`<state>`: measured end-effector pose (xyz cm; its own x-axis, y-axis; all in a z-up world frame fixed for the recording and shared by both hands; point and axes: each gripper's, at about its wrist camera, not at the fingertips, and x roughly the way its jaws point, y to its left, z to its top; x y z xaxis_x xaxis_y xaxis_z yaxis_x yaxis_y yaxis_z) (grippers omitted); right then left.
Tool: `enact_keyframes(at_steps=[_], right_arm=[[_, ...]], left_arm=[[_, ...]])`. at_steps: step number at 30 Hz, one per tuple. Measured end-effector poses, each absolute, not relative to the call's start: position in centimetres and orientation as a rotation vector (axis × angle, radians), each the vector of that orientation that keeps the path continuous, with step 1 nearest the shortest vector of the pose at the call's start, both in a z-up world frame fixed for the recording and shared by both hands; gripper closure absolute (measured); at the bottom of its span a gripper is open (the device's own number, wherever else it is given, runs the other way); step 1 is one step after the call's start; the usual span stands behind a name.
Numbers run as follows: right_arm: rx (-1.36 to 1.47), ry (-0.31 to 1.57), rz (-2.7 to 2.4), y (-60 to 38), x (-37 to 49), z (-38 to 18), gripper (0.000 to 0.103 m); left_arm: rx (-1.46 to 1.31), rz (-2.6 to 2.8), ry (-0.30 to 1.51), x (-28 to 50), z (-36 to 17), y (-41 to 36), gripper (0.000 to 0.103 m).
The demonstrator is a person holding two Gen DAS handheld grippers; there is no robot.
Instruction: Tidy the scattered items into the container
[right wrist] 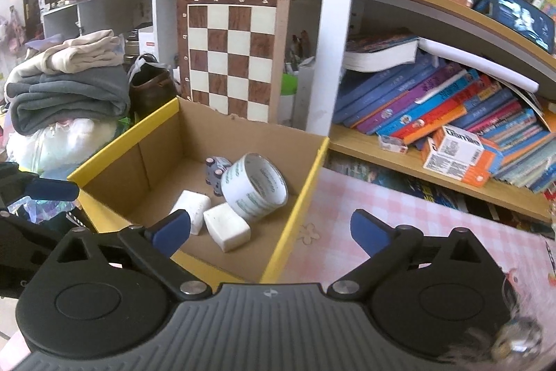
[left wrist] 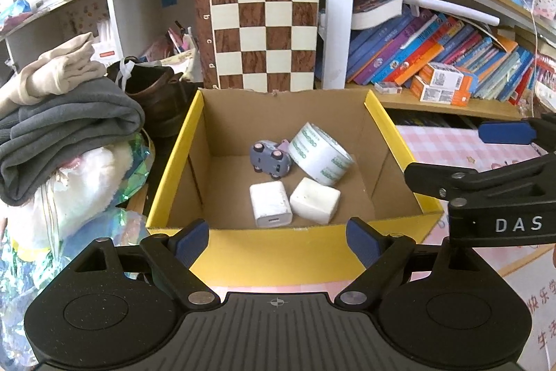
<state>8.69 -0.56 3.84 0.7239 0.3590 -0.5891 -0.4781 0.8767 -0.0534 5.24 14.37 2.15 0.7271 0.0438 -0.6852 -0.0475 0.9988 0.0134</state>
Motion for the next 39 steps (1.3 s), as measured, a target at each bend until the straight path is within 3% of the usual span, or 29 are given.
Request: enact_keyframes(at_steps=[39], right_arm=[[-0.078,0.703,0.140,-7.5,0.5,-0.7,0.000]], left_arm=[[0.044,0.039,0.764,-0.1,0.3,9.1,0.014]])
